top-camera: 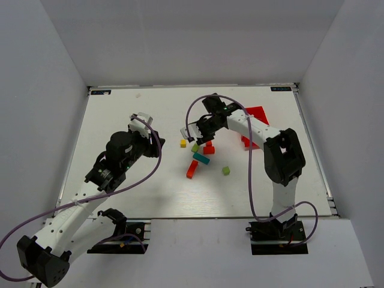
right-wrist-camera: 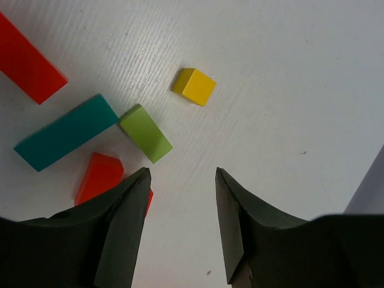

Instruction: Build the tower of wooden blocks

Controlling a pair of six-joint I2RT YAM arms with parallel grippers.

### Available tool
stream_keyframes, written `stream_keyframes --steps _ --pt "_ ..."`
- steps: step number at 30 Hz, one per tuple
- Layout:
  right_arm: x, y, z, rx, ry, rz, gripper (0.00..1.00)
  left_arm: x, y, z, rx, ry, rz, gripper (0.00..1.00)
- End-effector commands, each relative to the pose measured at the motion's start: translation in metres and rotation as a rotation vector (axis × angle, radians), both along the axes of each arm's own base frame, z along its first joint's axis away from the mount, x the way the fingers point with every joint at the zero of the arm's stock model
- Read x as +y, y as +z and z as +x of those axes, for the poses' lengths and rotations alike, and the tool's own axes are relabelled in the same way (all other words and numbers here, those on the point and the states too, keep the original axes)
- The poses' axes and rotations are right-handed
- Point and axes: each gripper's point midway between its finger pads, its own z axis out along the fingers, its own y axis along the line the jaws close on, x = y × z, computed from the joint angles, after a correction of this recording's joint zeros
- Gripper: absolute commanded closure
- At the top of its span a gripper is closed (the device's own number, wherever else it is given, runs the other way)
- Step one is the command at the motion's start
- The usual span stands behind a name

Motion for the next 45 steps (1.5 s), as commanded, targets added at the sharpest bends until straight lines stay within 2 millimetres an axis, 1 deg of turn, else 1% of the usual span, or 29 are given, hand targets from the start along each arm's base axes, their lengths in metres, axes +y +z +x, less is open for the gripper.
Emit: stream_keyframes --steps 1,2,3,5,6,8,10,13,15,16,18,19,25,29,30,34,36,37,42,45 --pt "-0.005 0.0 0.0 -0.02 0.099 -0.046 0.46 0.006 -0.001 -0.002 -0.01 0.01 0.015 0.32" --pt "-0.003 0.0 0.004 -0.039 0.116 -0.057 0.46 0.006 -0.001 -0.002 -0.01 0.01 0.015 0.32" --pt "-0.006 -0.009 0.004 -0.027 0.123 -0.08 0.46 0.006 -0.001 -0.002 -0.01 0.01 0.015 0.32" --pt "-0.006 -0.011 0.006 -0.045 0.158 -0.091 0.46 0.007 -0.001 -0.001 -0.011 0.019 0.017 0.32" --pt "-0.006 -0.017 0.008 -0.039 0.166 -0.1 0.48 0.007 -0.001 -0.001 -0.011 0.019 0.017 0.32" --pt "-0.007 -0.023 0.006 -0.019 0.194 -0.119 0.48 0.007 -0.001 -0.001 -0.011 0.019 0.017 0.32" --pt "-0.007 -0.032 0.003 -0.007 0.224 -0.137 0.48 0.007 -0.001 -0.001 -0.011 0.019 0.017 0.32" --pt "-0.008 -0.047 0.004 0.002 0.241 -0.163 0.49 0.007 -0.001 -0.001 -0.011 0.019 0.017 0.32" --pt "-0.006 -0.049 0.004 0.005 0.244 -0.17 0.49 0.006 -0.001 -0.002 -0.01 0.01 0.015 0.32" --pt "-0.007 -0.056 0.005 0.011 0.248 -0.177 0.49 0.006 -0.001 -0.002 -0.01 0.01 0.015 0.32" --pt "-0.005 -0.057 0.003 0.023 0.253 -0.181 0.49 0.006 -0.001 -0.002 -0.01 0.01 0.015 0.32" --pt "-0.006 -0.062 0.006 0.033 0.249 -0.185 0.49 0.004 -0.001 -0.002 -0.009 0.002 0.013 0.32" --pt "0.0 -0.063 0.007 0.03 0.252 -0.176 0.49 0.004 -0.001 -0.002 -0.009 0.001 0.013 0.32" --pt "0.002 -0.068 0.009 0.034 0.256 -0.186 0.49 0.004 -0.001 -0.002 -0.009 0.001 0.013 0.32" --pt "0.003 -0.072 0.007 0.043 0.258 -0.19 0.49 0.004 -0.001 -0.002 -0.009 0.001 0.013 0.32" --pt "0.004 -0.072 0.004 0.048 0.271 -0.198 0.49 0.004 -0.001 -0.002 -0.009 0.001 0.013 0.32" --pt "0.003 -0.075 0.002 0.059 0.276 -0.204 0.49 0.004 -0.001 -0.002 -0.009 0.001 0.013 0.32" --pt "0.003 -0.077 -0.002 0.073 0.281 -0.208 0.49 0.004 -0.001 -0.002 -0.009 0.001 0.013 0.32" --pt "0.006 -0.079 -0.005 0.081 0.289 -0.212 0.49 0.004 -0.001 -0.002 -0.009 0.001 0.013 0.32" --pt "0.004 -0.083 -0.007 0.099 0.287 -0.22 0.49 0.004 -0.001 -0.002 -0.009 0.001 0.013 0.32"
